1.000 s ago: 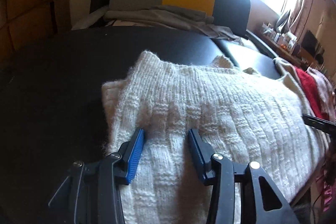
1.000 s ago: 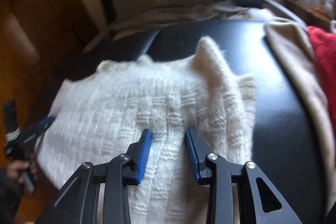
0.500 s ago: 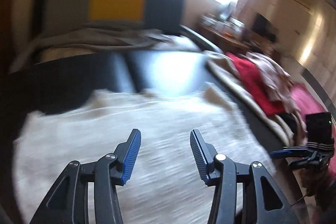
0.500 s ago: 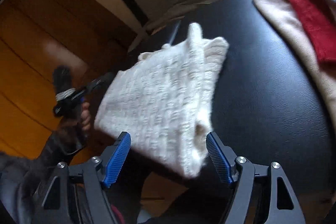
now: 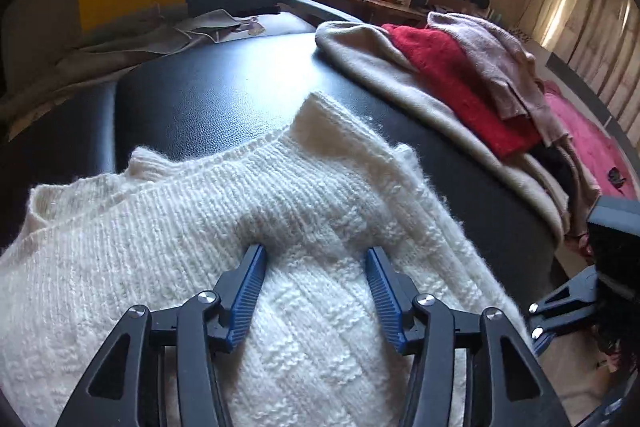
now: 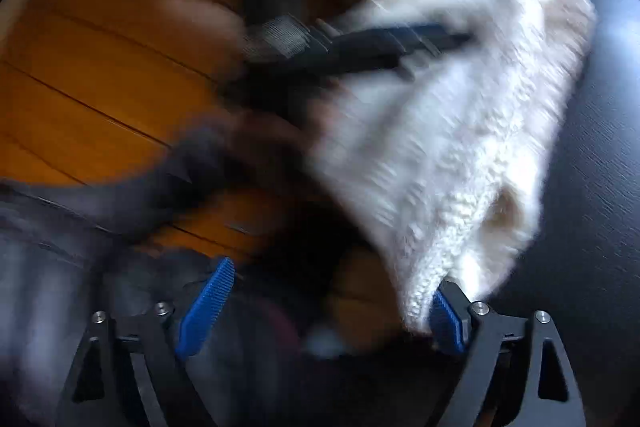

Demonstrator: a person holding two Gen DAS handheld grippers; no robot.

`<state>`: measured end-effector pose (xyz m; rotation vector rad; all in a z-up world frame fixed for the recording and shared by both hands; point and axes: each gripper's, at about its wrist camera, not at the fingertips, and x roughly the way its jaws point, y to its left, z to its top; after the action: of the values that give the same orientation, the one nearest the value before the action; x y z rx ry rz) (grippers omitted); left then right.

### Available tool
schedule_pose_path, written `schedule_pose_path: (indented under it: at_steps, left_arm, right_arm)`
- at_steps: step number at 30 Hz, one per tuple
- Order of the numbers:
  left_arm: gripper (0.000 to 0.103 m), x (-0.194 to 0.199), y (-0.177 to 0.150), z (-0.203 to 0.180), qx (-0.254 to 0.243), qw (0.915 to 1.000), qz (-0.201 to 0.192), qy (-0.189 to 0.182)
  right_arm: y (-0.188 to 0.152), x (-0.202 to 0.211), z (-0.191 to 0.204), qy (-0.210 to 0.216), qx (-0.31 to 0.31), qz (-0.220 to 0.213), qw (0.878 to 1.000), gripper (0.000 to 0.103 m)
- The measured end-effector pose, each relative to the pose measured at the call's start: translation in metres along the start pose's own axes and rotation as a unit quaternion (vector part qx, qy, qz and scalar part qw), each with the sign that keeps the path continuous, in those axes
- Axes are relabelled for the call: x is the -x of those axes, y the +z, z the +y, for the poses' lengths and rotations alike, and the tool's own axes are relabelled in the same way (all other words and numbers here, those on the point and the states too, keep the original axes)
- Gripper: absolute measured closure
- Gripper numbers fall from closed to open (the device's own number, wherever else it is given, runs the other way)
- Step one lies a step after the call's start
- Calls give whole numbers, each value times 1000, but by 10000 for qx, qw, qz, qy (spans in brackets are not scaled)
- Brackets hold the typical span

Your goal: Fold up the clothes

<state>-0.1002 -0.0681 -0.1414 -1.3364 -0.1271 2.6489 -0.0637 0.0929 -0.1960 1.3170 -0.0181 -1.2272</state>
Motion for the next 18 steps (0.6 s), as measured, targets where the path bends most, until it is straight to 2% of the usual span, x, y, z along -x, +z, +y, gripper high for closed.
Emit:
schedule_pose_path:
  at_steps: [5,9,13,16,18]
  left_arm:
    - [48,-1,-1,-2,52,9999,-96,42]
    - [49,19,-5,7,239,9994,-195,-184]
    - [49,68,-24,34,786,9929,-590,-667]
    - [49,113,-56,67,1071,9887,-915,-509]
    - [48,146,-85,98,1359,9847,-1064,-250]
  right_arm:
    - [-3,7,-2,-155,-240,-154,9995,21]
    - [-9,18,7,-594,-479,-413,9962,21]
    - [-11,41,23,-1409,-618,-733,9854,15]
    - [1,51,42,-1516,-495,-1183,9801,12]
    - [17,49,57,-1457,-320,-1429,9784,1]
